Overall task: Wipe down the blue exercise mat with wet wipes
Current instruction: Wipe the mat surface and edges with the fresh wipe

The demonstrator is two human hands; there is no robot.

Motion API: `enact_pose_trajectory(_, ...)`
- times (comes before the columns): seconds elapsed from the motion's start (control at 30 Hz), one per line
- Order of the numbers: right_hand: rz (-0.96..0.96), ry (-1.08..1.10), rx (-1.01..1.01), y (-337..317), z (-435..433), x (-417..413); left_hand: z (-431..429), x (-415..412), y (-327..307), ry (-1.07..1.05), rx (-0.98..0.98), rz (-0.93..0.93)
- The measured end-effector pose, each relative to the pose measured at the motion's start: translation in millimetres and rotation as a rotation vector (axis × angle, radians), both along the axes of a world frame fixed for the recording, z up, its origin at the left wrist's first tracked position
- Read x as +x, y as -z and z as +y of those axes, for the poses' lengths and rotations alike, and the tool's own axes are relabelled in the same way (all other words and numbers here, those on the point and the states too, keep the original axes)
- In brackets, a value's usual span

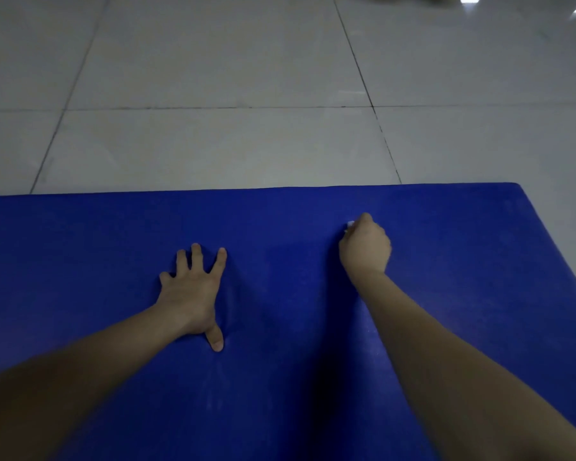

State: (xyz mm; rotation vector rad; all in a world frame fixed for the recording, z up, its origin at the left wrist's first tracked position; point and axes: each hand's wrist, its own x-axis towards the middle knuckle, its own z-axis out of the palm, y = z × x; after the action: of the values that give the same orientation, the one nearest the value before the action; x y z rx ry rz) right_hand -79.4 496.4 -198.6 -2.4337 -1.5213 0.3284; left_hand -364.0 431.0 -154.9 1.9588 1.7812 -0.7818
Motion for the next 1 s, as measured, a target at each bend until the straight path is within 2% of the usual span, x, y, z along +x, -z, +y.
enact_pose_trajectory(0.17, -0.014, -0.367, -0.033, 0, -6, -89, -1, 0, -2, 0.016, 0.007, 0.017)
enact_pose_trajectory(0.27, -0.047, -0.529, -0.033, -3, -9, -102, -1, 1, -3, 0.011, 0.003, 0.022)
enact_pose_trajectory(0.37, -0.111, -0.468, -0.019, -4, 1, -62, -1, 0, -3, -0.001, -0.006, 0.014)
enact_pose_trajectory(0.57, -0.149, -0.055, -0.003, -6, 12, 69, 0, 0, -1, -0.012, -0.018, -0.002)
enact_pose_trajectory(0.7, -0.131, 0.100, -0.028, -5, 23, 84, 2, -1, 0, -0.011, -0.016, -0.013)
enact_pose_trajectory(0.83, -0.046, -0.025, 0.008, 0, 32, 13, 2, -2, 1, -0.010, -0.014, -0.013)
enact_pose_trajectory(1.0, 0.019, -0.374, 0.018, -2, 26, -104, 2, 0, 1, 0.002, -0.009, 0.004)
